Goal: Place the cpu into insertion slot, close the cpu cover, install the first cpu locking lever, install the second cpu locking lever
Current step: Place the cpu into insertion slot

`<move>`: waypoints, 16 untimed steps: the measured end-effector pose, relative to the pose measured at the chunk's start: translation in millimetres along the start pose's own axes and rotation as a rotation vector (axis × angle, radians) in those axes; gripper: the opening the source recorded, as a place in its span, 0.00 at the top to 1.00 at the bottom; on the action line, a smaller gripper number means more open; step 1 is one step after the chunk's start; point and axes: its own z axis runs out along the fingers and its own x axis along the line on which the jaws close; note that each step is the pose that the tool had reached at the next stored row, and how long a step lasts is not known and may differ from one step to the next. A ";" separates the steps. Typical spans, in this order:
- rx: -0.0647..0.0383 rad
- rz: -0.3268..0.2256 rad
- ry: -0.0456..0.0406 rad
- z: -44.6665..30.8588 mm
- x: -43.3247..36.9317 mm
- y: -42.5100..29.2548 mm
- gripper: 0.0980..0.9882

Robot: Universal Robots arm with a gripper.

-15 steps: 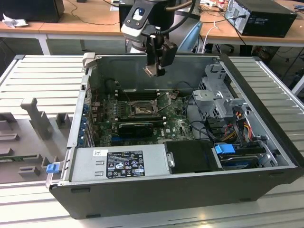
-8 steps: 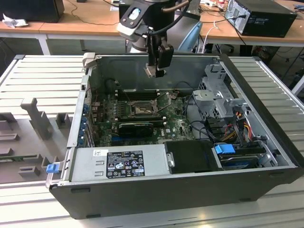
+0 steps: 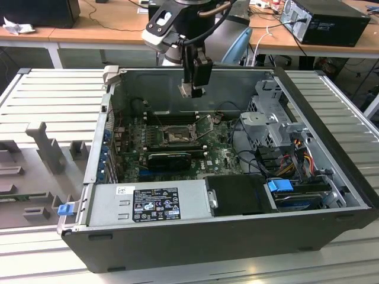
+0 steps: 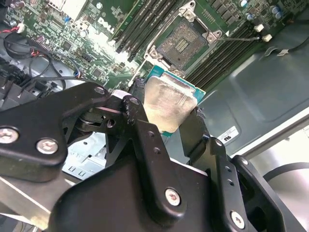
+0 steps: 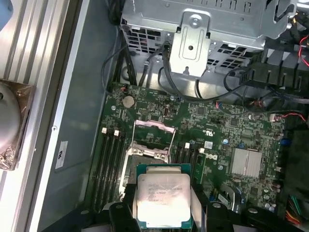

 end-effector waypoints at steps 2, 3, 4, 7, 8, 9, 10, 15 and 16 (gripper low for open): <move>-0.001 0.026 -0.0022 0.5 0.0 -0.2 0.52; -0.001 0.037 -0.0032 0.7 0.0 -0.2 0.52; -0.001 0.056 -0.0050 0.9 0.0 -0.2 0.52; -0.002 0.094 -0.0083 1.5 0.0 -0.3 0.52; -0.002 0.103 -0.0092 1.7 0.0 -0.3 0.52; -0.002 0.108 -0.0100 2.5 0.1 -0.3 0.52; -0.002 0.109 -0.0101 4.3 0.2 -0.8 0.52; -0.002 0.125 -0.0115 10.6 0.4 -1.9 0.52; -0.002 0.139 -0.0129 11.0 0.4 -1.9 0.52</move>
